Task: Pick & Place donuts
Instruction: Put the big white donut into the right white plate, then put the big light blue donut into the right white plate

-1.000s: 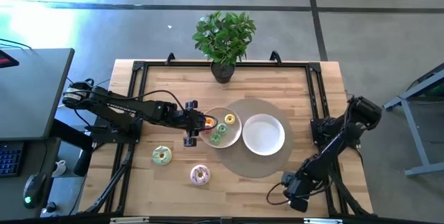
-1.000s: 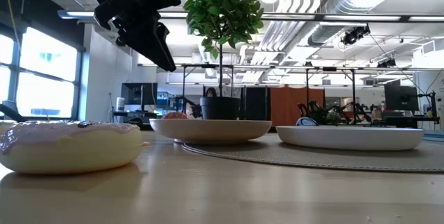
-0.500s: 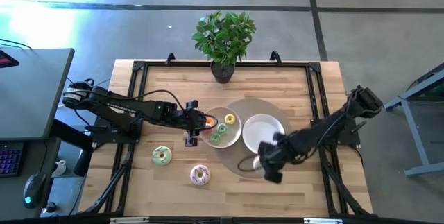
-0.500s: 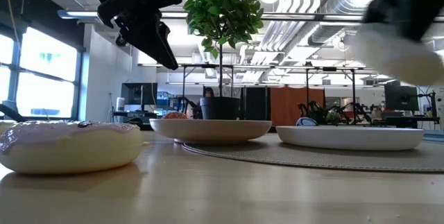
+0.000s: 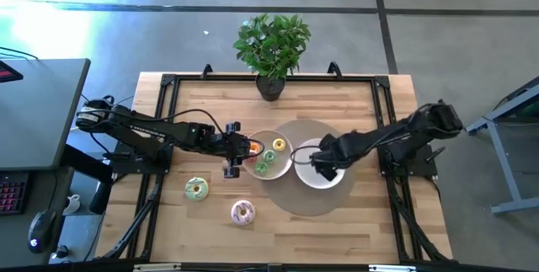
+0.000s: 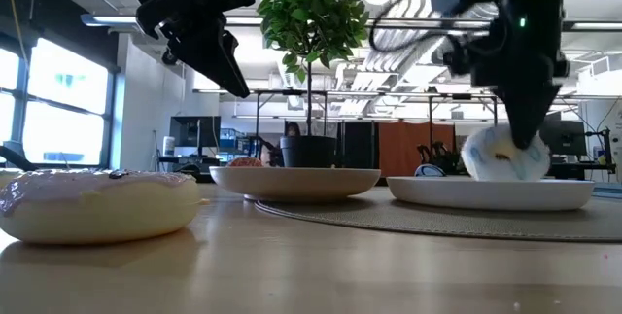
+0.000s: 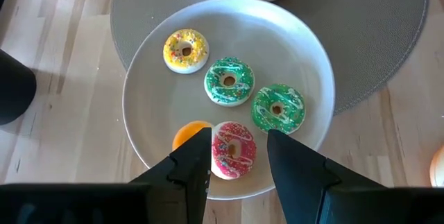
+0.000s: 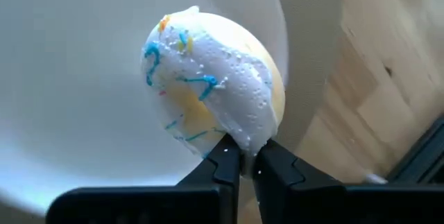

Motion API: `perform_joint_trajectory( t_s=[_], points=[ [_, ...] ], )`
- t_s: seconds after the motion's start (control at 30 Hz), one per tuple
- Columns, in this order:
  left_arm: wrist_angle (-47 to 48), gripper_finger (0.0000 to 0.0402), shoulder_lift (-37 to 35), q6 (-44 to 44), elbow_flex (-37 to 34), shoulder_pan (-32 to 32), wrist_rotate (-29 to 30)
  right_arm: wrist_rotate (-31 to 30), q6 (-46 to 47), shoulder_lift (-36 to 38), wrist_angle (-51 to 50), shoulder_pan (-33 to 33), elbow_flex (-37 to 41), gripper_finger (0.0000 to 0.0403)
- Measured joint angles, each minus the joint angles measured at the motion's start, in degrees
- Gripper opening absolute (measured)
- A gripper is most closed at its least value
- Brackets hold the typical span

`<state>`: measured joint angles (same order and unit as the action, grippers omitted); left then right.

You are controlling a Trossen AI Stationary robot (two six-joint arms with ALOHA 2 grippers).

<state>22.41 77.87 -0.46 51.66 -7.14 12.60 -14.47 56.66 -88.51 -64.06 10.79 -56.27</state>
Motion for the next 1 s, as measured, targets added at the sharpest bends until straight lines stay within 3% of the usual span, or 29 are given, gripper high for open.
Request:
perform_joint_trajectory(
  t_s=[0.2,0.37,0.8,1.0],
  points=[
    [0.00,0.0138,0.00,0.00,0.00,0.00,0.15,1.41,-5.08,0.00,6.58,-5.34,4.39,0.0023],
    [0.03,0.0138,0.00,-1.29,0.00,0.00,1.37,2.75,-3.16,0.00,6.92,-7.44,4.60,0.0059],
    [0.26,0.0138,0.00,-2.80,0.00,0.00,0.81,4.37,-10.62,0.52,5.45,-7.94,4.59,0.0153],
    [0.30,0.0138,0.00,-2.83,0.00,0.00,-4.04,4.37,-10.21,3.97,4.84,-7.91,4.59,0.0166]
  ],
)
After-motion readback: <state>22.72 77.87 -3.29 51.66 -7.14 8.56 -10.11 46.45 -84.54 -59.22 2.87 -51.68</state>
